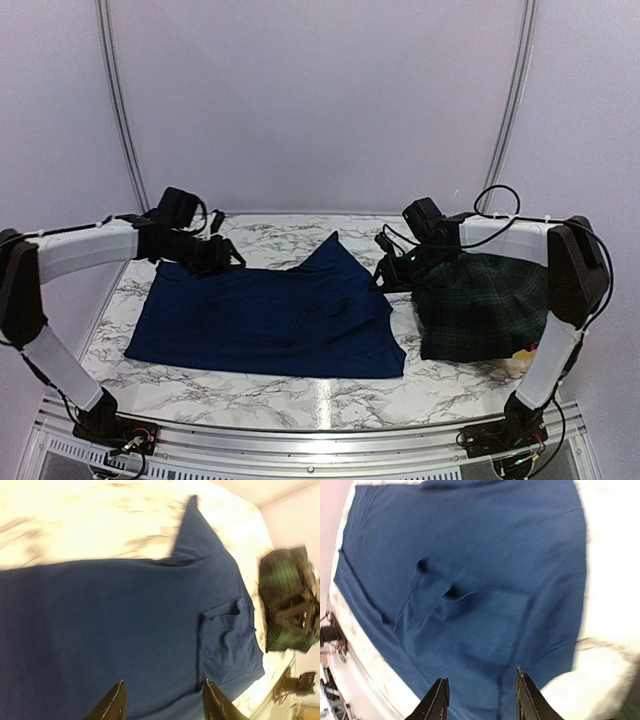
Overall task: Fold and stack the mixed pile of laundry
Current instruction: Move the 1/3-folded T-shirt to the center of the board, then smooth out the 1/3-folded T-shirt at the center of the board.
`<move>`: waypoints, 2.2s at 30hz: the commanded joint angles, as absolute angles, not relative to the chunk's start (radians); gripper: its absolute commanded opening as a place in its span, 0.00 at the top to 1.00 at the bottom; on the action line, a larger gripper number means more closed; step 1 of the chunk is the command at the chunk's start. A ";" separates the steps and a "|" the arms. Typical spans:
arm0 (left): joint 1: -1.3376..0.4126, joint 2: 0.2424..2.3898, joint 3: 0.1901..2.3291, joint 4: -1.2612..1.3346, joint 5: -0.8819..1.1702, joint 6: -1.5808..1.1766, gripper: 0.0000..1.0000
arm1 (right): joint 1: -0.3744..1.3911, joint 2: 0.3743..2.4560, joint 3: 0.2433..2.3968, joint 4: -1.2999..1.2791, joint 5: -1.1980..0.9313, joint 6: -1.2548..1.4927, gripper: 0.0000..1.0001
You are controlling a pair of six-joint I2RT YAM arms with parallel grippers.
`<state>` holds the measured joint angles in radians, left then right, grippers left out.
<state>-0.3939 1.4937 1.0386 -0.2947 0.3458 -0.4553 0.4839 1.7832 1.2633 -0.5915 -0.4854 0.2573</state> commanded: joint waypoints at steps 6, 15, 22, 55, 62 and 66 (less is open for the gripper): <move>-0.630 1.964 1.450 -0.287 0.405 -0.332 0.53 | 0.446 1.879 1.347 -0.592 -0.441 0.246 0.61; -0.693 2.152 1.599 -0.352 0.317 -0.335 0.59 | 0.448 1.970 1.422 -0.576 -0.483 0.244 0.63; -0.705 2.194 1.614 -0.397 0.316 -0.301 0.60 | 0.449 2.014 1.440 -0.572 -0.499 0.236 0.64; -0.680 2.132 1.568 -0.356 0.202 -0.342 1.00 | 0.459 2.061 1.517 -0.575 -0.473 0.232 1.00; -0.676 2.100 1.564 -0.336 0.191 -0.323 0.57 | 0.458 2.047 1.542 -0.575 -0.466 0.240 0.78; -0.672 2.090 1.637 -0.330 0.153 -0.259 0.53 | 0.459 2.012 1.536 -0.581 -0.471 0.255 0.78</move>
<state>-0.6792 2.1559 1.5700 -0.3603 0.1986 -0.3214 0.4515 2.0632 1.5082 -0.5812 -0.4797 0.2375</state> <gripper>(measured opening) 0.462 0.218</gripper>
